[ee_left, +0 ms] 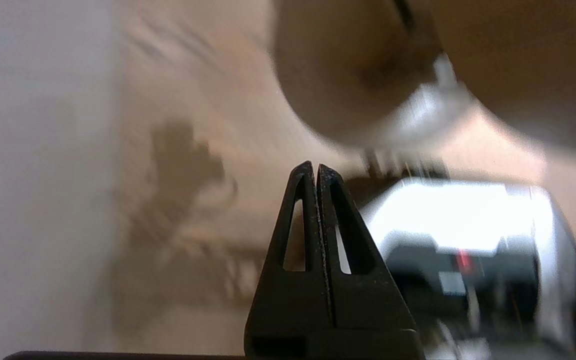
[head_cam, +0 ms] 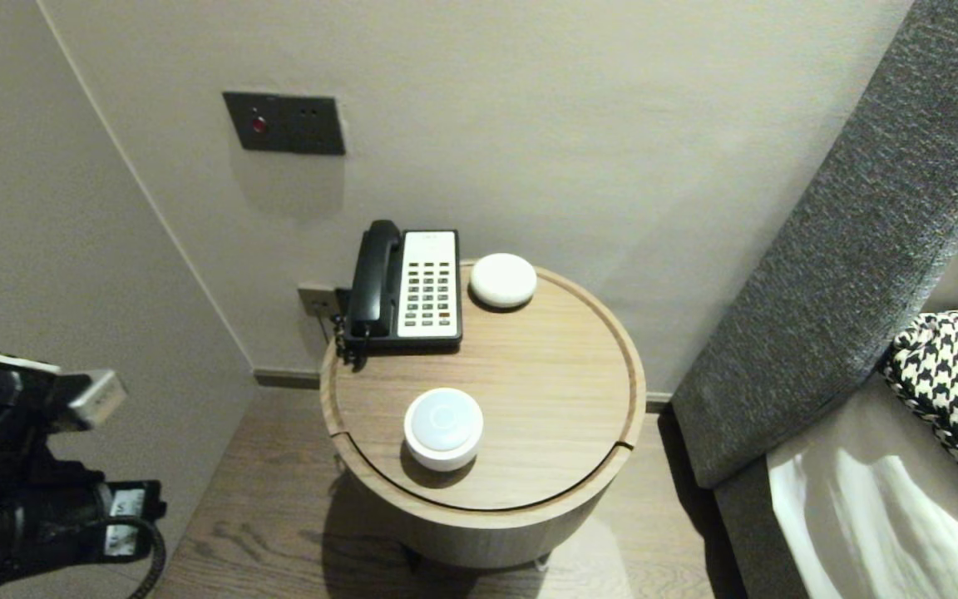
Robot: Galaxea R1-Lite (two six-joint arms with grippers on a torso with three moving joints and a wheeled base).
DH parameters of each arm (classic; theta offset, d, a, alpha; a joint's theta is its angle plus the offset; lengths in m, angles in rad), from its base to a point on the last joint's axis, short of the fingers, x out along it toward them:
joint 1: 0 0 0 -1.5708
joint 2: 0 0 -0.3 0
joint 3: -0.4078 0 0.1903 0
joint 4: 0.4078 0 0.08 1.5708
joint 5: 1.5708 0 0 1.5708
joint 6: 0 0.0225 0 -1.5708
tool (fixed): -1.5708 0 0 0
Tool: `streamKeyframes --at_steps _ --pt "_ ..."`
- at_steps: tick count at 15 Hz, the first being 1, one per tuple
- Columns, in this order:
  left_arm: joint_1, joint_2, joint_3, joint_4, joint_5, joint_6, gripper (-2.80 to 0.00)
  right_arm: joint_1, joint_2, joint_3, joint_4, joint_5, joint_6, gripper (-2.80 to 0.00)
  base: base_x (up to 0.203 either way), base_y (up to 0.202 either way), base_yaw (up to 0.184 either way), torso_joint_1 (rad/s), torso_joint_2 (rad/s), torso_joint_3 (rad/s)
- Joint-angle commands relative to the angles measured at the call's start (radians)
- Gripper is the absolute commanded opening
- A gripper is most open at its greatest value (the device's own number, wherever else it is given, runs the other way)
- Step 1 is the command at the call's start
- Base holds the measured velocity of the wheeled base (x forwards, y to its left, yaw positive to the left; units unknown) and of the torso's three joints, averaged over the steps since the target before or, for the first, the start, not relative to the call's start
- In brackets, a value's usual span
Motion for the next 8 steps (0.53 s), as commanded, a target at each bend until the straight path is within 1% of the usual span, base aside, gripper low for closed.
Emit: streamKeyframes --at_steps 1,3,5,8 --pt "0.089 -0.162 -0.072 0.048 0.001 0.031 -2.8 0.0 0.001 0.04 -0.001 0.0 0.0 -2.8 0.0 0.0 0.0 0.0 0.0 0.0" --pt "0.103 -0.285 -0.139 0.141 -0.004 0.032 -2.8 0.0 0.001 0.04 -0.001 0.0 0.0 -2.8 0.0 0.0 0.0 0.0 0.0 0.0" --pt "0.107 -0.413 -0.177 0.21 -0.006 0.016 -2.8 0.0 0.001 0.04 -0.001 0.0 0.0 -2.8 0.0 0.0 0.0 0.0 0.0 0.0" --pt "0.109 -0.614 -0.17 0.247 -0.008 0.002 -2.8 0.0 0.001 0.04 -0.001 0.0 0.0 -2.8 0.0 0.0 0.0 0.0 0.0 0.0"
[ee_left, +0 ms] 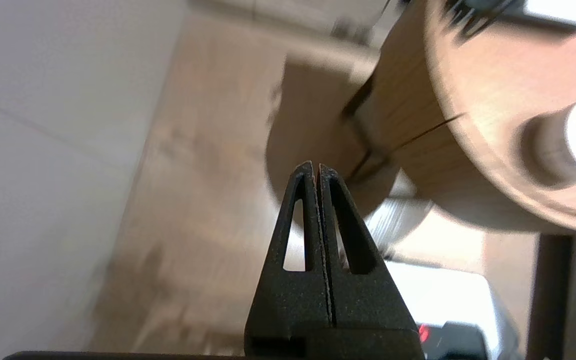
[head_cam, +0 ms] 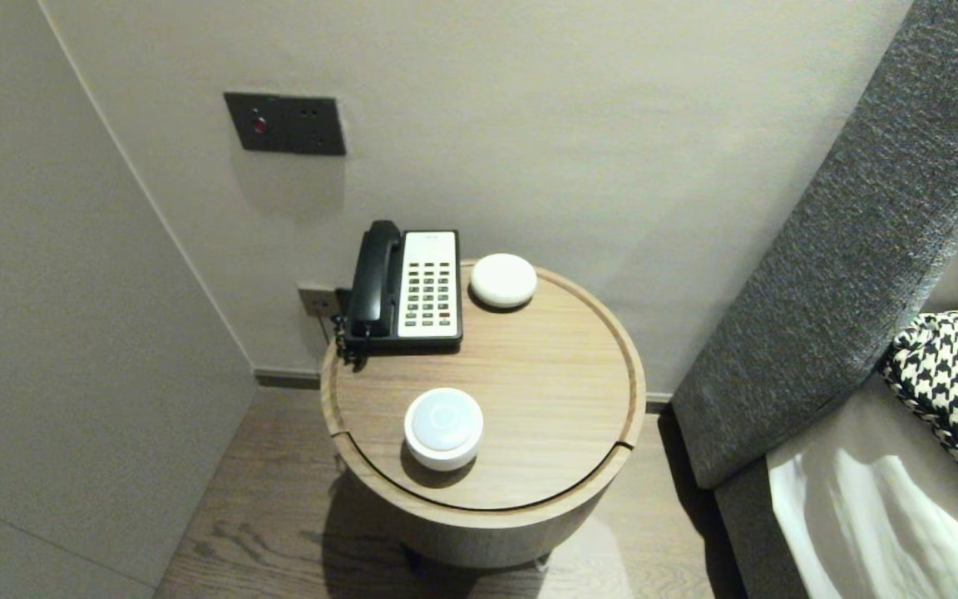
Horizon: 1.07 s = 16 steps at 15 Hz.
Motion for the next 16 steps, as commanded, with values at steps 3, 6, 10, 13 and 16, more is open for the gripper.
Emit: streamKeyframes --at_steps 3,6,10,13,16 --pt "0.007 -0.297 0.139 -0.002 0.002 -0.01 -2.8 0.0 0.001 0.04 -0.001 0.0 -0.001 -2.8 0.0 0.0 0.0 0.0 0.0 0.0" --pt "0.119 -0.379 0.224 -0.014 0.0 -0.017 -2.8 0.0 0.001 0.04 -0.001 0.0 0.001 -2.8 0.0 0.0 0.0 0.0 0.0 0.0" --pt "0.144 -0.491 0.423 -0.042 -0.05 -0.001 -2.8 0.0 0.001 0.04 -0.001 0.0 0.001 -2.8 0.0 0.0 0.0 0.0 0.0 0.0" --pt "0.143 -0.608 0.622 -0.206 -0.114 0.102 -2.8 0.0 0.001 0.04 -0.001 0.0 0.001 -2.8 0.0 0.0 0.0 0.0 0.0 0.0" --pt "0.143 -0.684 0.697 -0.289 -0.144 0.224 -2.8 0.0 0.001 0.04 -0.001 0.0 0.001 -2.8 0.0 0.0 0.0 0.0 0.0 0.0"
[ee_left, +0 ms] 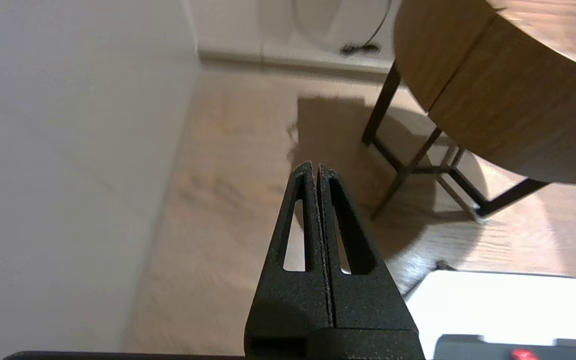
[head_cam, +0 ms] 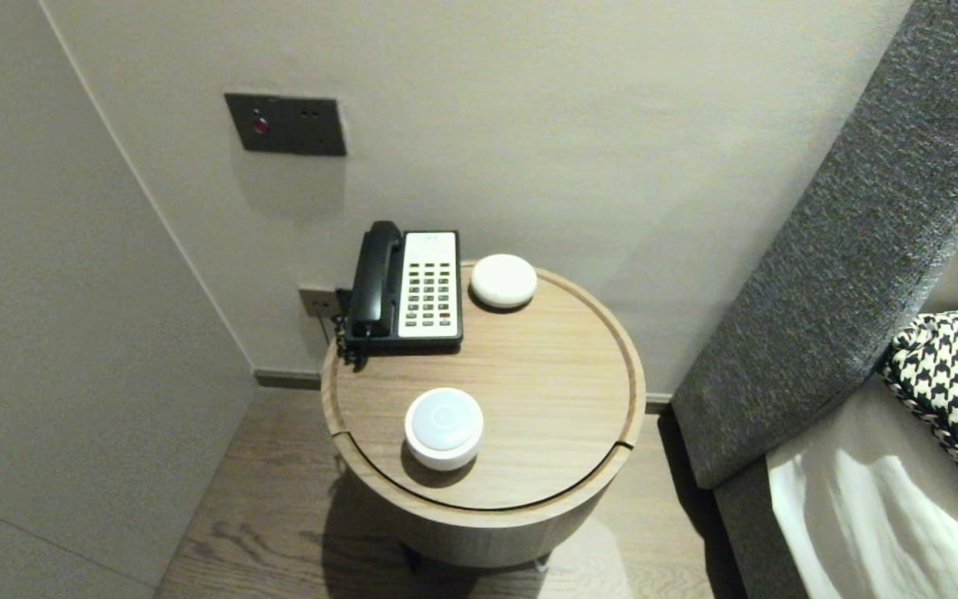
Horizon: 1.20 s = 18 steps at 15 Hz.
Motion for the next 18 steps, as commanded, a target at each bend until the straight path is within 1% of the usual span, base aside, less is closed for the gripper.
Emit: streamKeyframes --at_steps 1,3,5,7,9,10,12,13,14,15,16,17,18 --pt "-0.001 -0.082 0.03 -0.009 -0.029 0.012 -2.8 0.0 0.001 0.04 -0.001 0.0 -0.001 -2.8 0.0 0.0 0.0 0.0 0.0 0.0" --pt "-0.002 -0.134 0.03 -0.011 -0.047 0.01 -2.8 0.0 0.001 0.04 -0.001 0.0 0.0 -2.8 0.0 0.0 0.0 0.0 0.0 0.0" --pt "-0.003 -0.179 0.033 -0.014 -0.049 0.006 -2.8 0.0 0.001 0.04 -0.001 0.0 0.0 -2.8 0.0 0.0 0.0 0.0 0.0 0.0" --pt "-0.003 -0.177 0.05 -0.028 -0.047 0.007 -2.8 0.0 0.001 0.04 -0.001 0.0 -0.001 -2.8 0.0 0.0 0.0 0.0 0.0 0.0" --pt "-0.003 -0.177 0.064 -0.076 -0.048 0.016 -2.8 0.0 0.001 0.04 -0.001 0.0 -0.001 -2.8 0.0 0.0 0.0 0.0 0.0 0.0" --pt "-0.003 -0.177 0.069 -0.084 -0.047 0.008 -2.8 0.0 0.001 0.04 -0.001 0.0 0.0 -2.8 0.0 0.0 0.0 0.0 0.0 0.0" --pt "-0.003 -0.179 0.07 -0.084 -0.039 -0.029 -2.8 0.0 0.001 0.04 -0.001 0.0 0.0 -2.8 0.0 0.0 0.0 0.0 0.0 0.0" --pt "-0.003 -0.179 0.076 -0.087 -0.034 -0.07 -2.8 0.0 0.001 0.04 -0.001 0.0 0.0 -2.8 0.0 0.0 0.0 0.0 0.0 0.0" --pt "-0.003 -0.178 0.08 -0.095 -0.014 -0.06 -2.8 0.0 0.001 0.04 -0.001 0.0 -0.001 -2.8 0.0 0.0 0.0 0.0 0.0 0.0" --pt "-0.003 -0.178 0.086 -0.101 0.01 -0.013 -2.8 0.0 0.001 0.04 -0.001 0.0 0.0 -2.8 0.0 0.0 0.0 0.0 0.0 0.0" --pt "-0.003 -0.178 0.104 -0.117 0.018 0.092 -2.8 0.0 0.001 0.04 -0.001 0.0 -0.001 -2.8 0.0 0.0 0.0 0.0 0.0 0.0" --pt "-0.003 -0.178 0.13 -0.175 0.0 0.163 -2.8 0.0 0.001 0.04 -0.001 0.0 0.0 -2.8 0.0 0.0 0.0 0.0 0.0 0.0" --pt "-0.003 -0.177 0.139 -0.197 -0.011 0.176 -2.8 0.0 0.001 0.04 -0.001 0.0 0.0 -2.8 0.0 0.0 0.0 0.0 0.0 0.0"
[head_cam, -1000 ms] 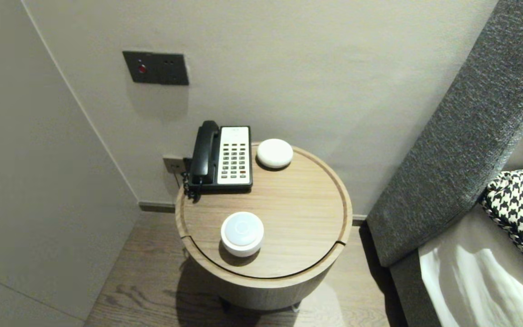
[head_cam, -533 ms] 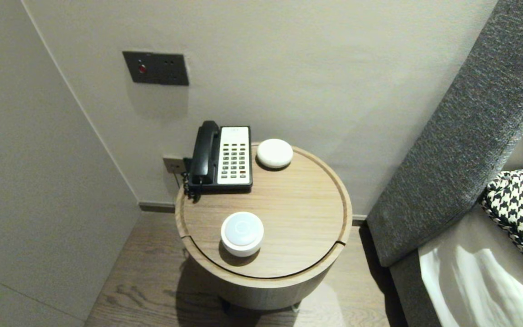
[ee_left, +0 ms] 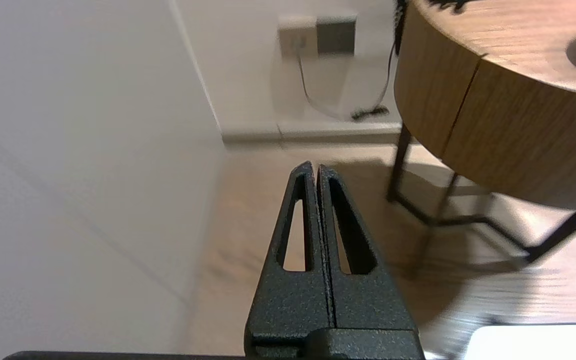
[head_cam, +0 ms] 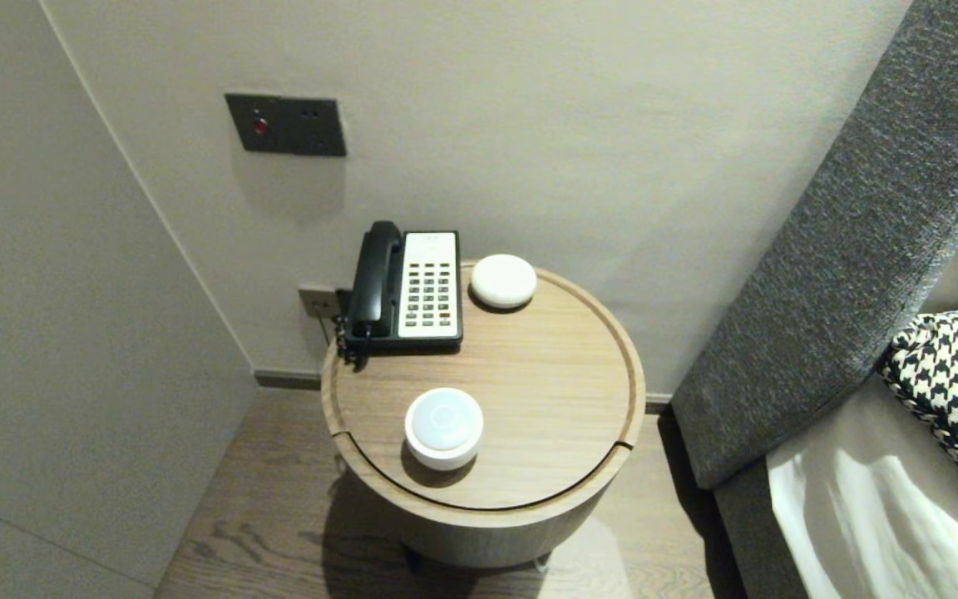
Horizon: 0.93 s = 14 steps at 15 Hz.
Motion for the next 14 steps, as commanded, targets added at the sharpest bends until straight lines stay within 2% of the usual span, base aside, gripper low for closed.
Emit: streamKeyframes --at_steps 1,2,3,5,14 --pt "0.0 0.002 0.023 -0.026 -0.006 0.024 -2.8 0.0 0.001 0.04 -0.001 0.0 -0.001 -2.8 0.0 0.0 0.0 0.0 0.0 0.0" --pt "-0.001 0.002 0.023 -0.025 0.004 -0.021 -2.8 0.0 0.001 0.04 -0.001 0.0 0.0 -2.8 0.0 0.0 0.0 0.0 0.0 0.0" --pt "-0.001 0.002 0.023 -0.029 0.02 -0.093 -2.8 0.0 0.001 0.04 -0.001 0.0 0.0 -2.8 0.0 0.0 0.0 0.0 0.0 0.0" --pt "-0.003 0.002 0.023 -0.035 0.033 -0.143 -2.8 0.0 0.001 0.04 -0.001 0.0 -0.001 -2.8 0.0 0.0 0.0 0.0 0.0 0.0" --pt "-0.003 0.002 0.023 -0.035 0.033 -0.141 -2.8 0.0 0.001 0.04 -0.001 0.0 0.0 -2.8 0.0 0.0 0.0 0.0 0.0 0.0"
